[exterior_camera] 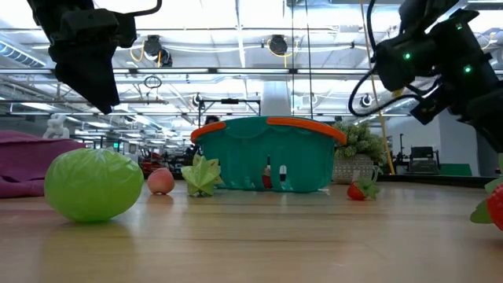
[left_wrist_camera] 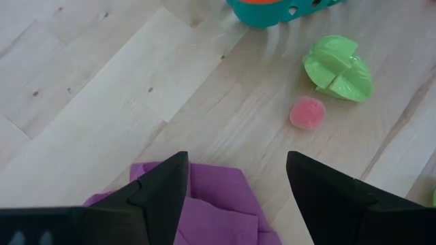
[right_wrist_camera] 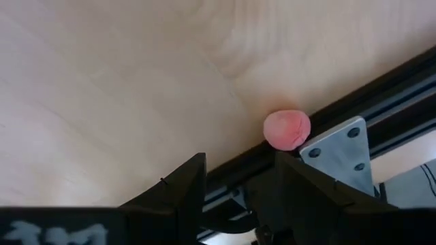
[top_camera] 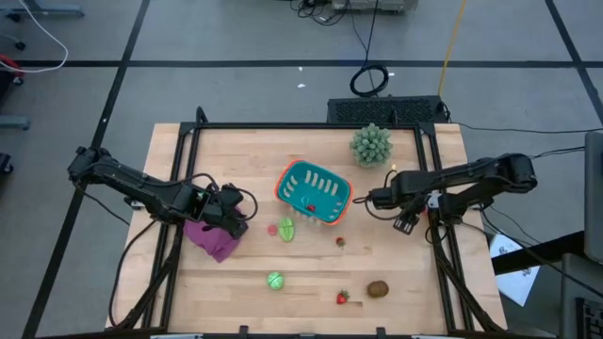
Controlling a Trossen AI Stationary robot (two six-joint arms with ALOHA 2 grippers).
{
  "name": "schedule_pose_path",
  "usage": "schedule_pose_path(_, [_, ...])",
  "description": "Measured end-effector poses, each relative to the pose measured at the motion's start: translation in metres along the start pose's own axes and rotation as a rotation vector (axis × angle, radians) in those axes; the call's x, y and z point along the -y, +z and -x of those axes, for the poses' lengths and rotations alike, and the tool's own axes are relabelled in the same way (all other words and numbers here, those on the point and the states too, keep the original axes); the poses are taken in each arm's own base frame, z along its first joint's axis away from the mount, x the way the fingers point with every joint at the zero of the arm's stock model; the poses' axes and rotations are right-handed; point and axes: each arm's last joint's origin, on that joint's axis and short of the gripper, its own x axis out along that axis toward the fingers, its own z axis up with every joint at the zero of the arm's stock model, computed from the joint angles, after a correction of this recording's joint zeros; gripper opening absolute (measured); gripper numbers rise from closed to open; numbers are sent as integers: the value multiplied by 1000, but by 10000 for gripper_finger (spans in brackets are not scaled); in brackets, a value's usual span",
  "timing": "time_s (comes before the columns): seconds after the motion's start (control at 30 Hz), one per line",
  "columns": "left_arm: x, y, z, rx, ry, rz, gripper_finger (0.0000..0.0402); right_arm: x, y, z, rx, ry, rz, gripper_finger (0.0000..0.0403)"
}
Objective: Pick and placing Produce into tupperware
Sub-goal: Put the right pink peach into the blue basket
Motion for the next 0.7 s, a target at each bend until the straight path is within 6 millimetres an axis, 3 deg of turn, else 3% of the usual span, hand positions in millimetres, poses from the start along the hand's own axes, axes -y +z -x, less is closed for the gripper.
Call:
schedule_pose_path(0.37, [0, 0, 0, 0, 0, -7, 253, -7, 15, -15, -163, -83, 169, 169])
schedule_pose_path(0.7, [0, 0, 0, 7, 5, -7, 253, 3, 23, -21, -249, -112, 211, 169])
